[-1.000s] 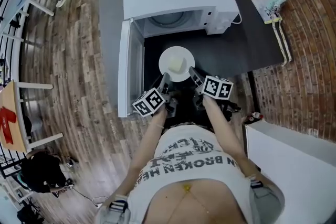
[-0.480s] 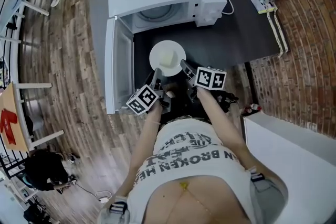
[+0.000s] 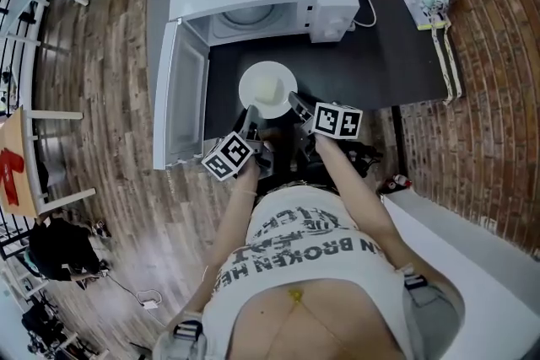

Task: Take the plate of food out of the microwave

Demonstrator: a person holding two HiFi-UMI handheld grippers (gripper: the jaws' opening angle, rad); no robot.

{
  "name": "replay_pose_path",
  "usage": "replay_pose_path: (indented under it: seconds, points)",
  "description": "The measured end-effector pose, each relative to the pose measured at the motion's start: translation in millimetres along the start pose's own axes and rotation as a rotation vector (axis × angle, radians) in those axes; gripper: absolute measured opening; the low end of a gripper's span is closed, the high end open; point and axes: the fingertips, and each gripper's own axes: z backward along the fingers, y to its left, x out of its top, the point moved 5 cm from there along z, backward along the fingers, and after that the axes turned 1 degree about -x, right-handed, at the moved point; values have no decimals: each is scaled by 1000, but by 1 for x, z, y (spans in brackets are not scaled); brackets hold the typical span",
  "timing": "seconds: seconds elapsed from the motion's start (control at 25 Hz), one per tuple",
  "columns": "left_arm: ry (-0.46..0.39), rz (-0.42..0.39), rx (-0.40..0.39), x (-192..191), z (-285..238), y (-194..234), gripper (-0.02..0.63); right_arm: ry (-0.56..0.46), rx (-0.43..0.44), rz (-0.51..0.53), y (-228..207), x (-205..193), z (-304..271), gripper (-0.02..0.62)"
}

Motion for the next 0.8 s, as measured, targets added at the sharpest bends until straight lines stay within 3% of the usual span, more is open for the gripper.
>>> replay_pose_path:
  seconds: [0.4,0.8]
  points:
    - [-28,-28,26,-15,-5,-15,58,20,25,19,-14,10,12,57]
    - [-55,-2,38,-26,-3,-24,58,48,49,31,-21,12,19,57]
